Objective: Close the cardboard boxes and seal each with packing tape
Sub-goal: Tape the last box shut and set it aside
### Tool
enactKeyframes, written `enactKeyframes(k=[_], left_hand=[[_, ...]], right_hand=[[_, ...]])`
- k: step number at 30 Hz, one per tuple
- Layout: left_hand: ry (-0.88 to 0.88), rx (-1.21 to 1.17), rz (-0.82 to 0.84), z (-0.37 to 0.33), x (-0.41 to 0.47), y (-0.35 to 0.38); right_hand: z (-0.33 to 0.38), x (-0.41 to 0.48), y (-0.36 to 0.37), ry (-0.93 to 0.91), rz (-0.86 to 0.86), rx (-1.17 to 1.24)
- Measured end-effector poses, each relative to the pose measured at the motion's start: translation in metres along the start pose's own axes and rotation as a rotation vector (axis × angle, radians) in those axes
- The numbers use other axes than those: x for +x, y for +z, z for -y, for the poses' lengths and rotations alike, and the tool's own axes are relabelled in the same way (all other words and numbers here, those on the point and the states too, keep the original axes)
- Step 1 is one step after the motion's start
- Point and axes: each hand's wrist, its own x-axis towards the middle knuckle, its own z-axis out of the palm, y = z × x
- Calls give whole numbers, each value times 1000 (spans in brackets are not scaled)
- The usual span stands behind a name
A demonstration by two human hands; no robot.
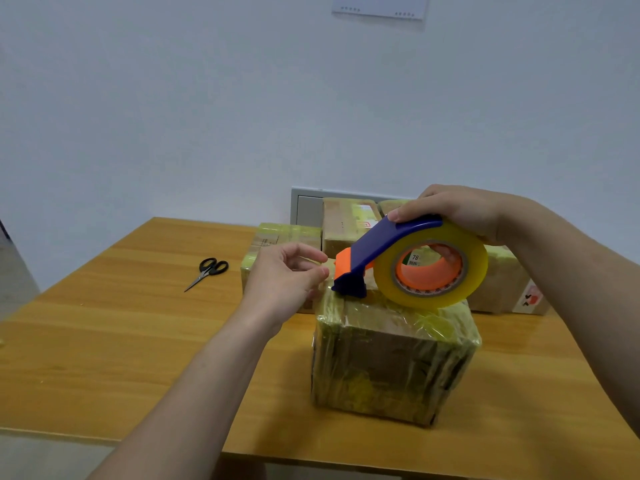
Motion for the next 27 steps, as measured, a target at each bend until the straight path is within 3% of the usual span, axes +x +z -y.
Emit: enactKeyframes(k=[11,21,27], left_hand=[[-76,-69,32,8,7,-5],[105,124,-65,19,8,6],[21,95,-61,23,9,2]], right_hand=[[1,4,1,23,-8,-22],[3,4,3,21,-1,-10],[0,5,3,30,0,6]])
